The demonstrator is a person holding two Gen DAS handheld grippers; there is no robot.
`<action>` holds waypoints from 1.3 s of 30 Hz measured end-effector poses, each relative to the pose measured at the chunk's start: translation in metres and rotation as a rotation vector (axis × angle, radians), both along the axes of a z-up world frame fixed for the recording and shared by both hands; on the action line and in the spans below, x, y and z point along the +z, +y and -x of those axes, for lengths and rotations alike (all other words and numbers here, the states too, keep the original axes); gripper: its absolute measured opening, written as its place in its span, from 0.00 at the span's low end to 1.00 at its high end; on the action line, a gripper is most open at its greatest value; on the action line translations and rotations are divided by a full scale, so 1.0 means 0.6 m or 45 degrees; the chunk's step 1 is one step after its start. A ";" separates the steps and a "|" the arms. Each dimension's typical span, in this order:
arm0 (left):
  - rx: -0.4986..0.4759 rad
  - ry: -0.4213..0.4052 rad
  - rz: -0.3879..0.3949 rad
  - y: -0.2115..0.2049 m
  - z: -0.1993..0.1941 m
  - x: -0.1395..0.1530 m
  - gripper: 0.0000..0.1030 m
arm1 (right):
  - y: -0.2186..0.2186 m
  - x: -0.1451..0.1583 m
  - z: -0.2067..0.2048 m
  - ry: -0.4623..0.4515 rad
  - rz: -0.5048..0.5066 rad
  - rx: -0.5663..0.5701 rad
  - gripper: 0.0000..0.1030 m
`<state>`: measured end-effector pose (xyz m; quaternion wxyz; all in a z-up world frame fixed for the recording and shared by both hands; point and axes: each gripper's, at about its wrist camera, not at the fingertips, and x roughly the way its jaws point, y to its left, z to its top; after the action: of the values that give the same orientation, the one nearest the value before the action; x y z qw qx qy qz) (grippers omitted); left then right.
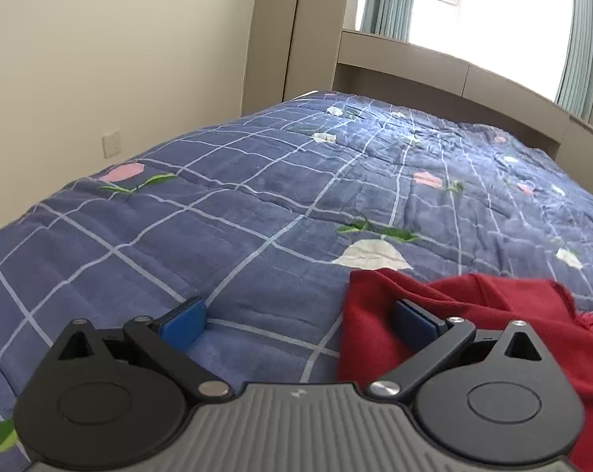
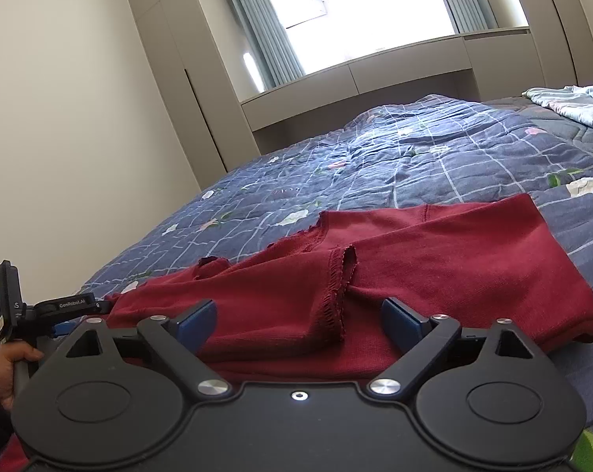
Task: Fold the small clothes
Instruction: 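Open both tools and release the sweater, smoothing the folded side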
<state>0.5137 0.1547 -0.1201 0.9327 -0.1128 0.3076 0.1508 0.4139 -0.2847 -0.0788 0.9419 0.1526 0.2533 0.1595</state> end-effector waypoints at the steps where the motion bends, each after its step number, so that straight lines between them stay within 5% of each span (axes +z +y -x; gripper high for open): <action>1: -0.001 -0.004 0.005 0.001 0.001 0.000 1.00 | -0.001 0.000 0.001 -0.002 -0.002 -0.001 0.92; 12: 0.005 -0.060 0.107 0.012 0.042 0.024 1.00 | 0.000 0.003 0.004 -0.013 0.019 -0.034 0.99; 15: -0.147 -0.101 0.045 -0.010 0.084 0.031 1.00 | -0.001 0.003 0.005 -0.014 0.021 -0.050 0.99; 19: -0.111 0.007 0.096 -0.002 0.079 0.015 1.00 | -0.001 0.003 0.006 -0.015 0.031 -0.070 0.99; 27: -0.105 -0.004 0.104 -0.003 0.082 0.014 1.00 | 0.000 0.008 0.002 0.005 0.053 -0.094 0.99; 32: -0.106 -0.003 0.102 0.000 0.081 0.012 1.00 | 0.012 0.031 -0.020 0.008 0.237 -0.223 0.99; 36: -0.106 -0.003 0.102 -0.002 0.080 0.013 1.00 | 0.040 0.014 -0.057 0.086 0.525 -0.303 0.99; 39: -0.106 -0.006 0.106 -0.002 0.081 0.013 1.00 | 0.042 -0.001 -0.061 0.104 0.550 -0.302 0.99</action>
<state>0.4650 0.1536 -0.1122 0.9334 -0.1389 0.3157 0.0987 0.4503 -0.2594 -0.0793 0.9537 -0.0172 0.2999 -0.0165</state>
